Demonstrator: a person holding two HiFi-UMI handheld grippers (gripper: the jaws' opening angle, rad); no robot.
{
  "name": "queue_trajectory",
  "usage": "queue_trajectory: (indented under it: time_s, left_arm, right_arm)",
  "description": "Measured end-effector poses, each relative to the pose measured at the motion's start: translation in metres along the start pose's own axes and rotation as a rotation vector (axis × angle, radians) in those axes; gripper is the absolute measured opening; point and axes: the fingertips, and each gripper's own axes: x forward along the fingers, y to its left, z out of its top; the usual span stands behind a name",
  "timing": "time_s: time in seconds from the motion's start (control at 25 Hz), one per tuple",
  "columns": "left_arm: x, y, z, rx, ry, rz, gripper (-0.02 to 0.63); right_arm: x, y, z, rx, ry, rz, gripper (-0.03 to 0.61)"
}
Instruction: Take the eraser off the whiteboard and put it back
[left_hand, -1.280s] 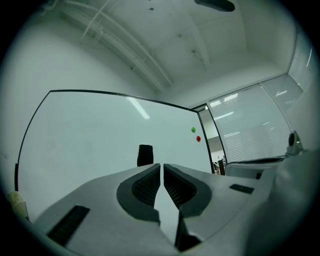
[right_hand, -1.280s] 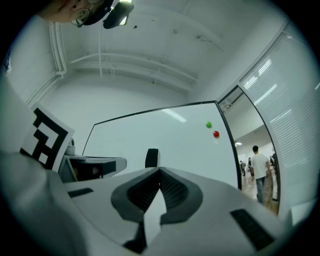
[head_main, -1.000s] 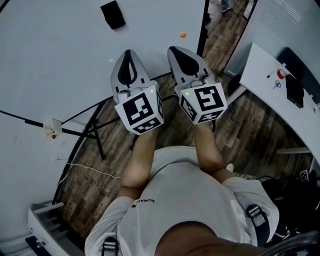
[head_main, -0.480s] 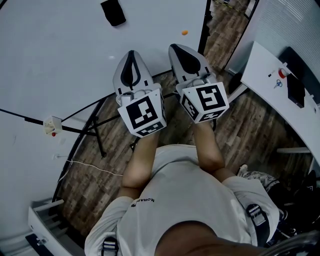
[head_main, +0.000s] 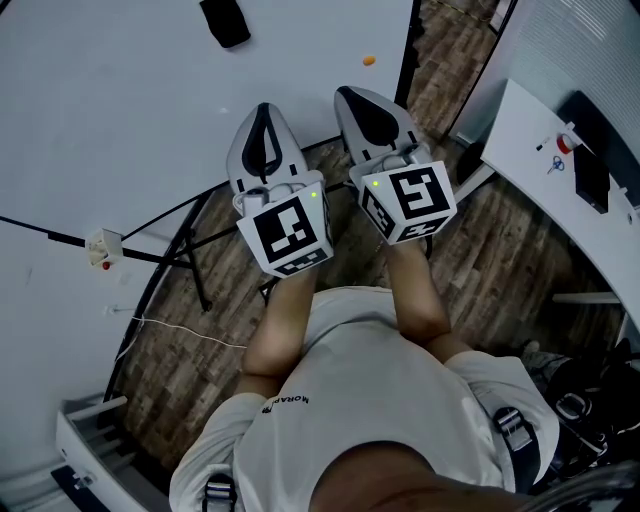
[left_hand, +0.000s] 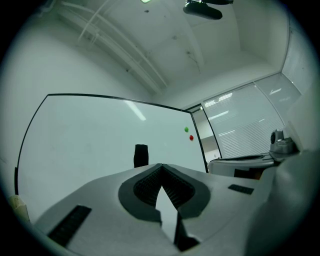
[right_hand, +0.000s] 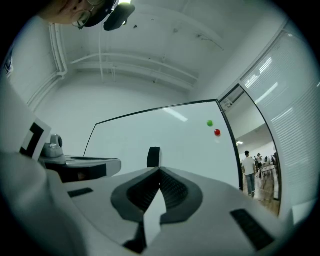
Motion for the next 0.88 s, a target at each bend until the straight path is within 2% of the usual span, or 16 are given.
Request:
queue_trajectory:
  time_s: [0.64, 0.88]
  left_arm:
    - [-0.012, -0.005, -0.005, -0.006, 0.007, -0.012, 0.003]
    - [-0.013, -0.005, -0.007, -0.006, 0.015, -0.015, 0.003]
  right_arm:
    - [-0.004, 0.006, -0.003, -0.007, 0.014, 0.005, 0.013]
    - [-0.005, 0.005, -0.004, -0.038, 0.019, -0.020, 0.012]
